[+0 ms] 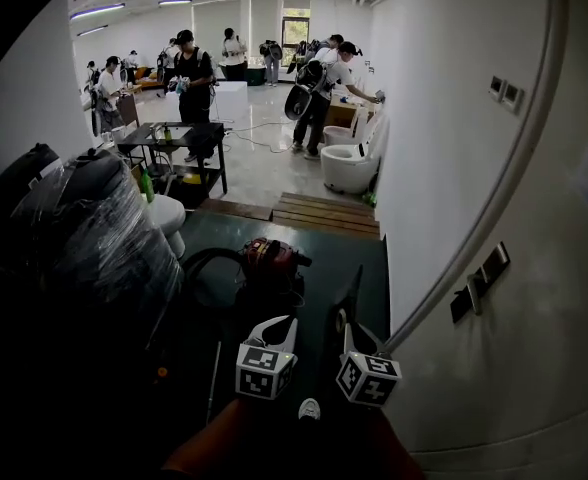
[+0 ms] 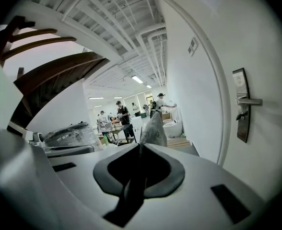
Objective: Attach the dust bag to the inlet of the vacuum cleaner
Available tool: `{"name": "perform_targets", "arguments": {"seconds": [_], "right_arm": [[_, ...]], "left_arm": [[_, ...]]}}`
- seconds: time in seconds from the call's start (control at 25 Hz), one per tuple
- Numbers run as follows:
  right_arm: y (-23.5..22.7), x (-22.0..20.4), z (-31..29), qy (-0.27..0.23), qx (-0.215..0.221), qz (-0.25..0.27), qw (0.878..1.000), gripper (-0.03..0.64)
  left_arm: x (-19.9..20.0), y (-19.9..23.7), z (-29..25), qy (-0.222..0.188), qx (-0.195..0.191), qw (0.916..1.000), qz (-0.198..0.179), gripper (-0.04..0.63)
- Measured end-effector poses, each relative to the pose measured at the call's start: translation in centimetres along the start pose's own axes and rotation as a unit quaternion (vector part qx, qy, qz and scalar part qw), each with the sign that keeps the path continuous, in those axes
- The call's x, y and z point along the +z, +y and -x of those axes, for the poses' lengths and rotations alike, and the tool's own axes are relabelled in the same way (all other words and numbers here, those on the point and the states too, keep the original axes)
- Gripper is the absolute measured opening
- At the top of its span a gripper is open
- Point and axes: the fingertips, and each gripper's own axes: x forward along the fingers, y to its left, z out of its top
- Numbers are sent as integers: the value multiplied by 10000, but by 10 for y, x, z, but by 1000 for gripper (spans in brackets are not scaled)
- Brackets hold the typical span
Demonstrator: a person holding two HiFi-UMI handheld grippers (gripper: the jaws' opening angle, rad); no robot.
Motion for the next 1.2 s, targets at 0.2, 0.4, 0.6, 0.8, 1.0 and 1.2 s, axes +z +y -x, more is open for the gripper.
{"name": "perform_targets", "arguments": {"seconds": [0.2,0.4,0.6,0.8,1.0,1.2], "right_arm": [[-19,27,-54,-7,89,-73,9999,21],[-37,54,-99,16,189,-138,9997,21],[-62,74,-132,49,216,-262,9994,21],[-91,78,-170,78,205,-295,9993,21],[-98,90,-191,248,279,-160,9992,21],[-106,96,-207,426,304,-71,9986,21]], "left_arm": [[22,14,-55,83,-19,9999,-120,-2],[43,21,-106,195,-82,9997,-104,-2],[54,28,-151,313,11,9990,-307,-2],[63,28,-195,315,-44,9988,-369,-2],[66,34,-223,364,-4,9992,-180,-2],[69,42,-243,277,116,9995,-101,-2]]}}
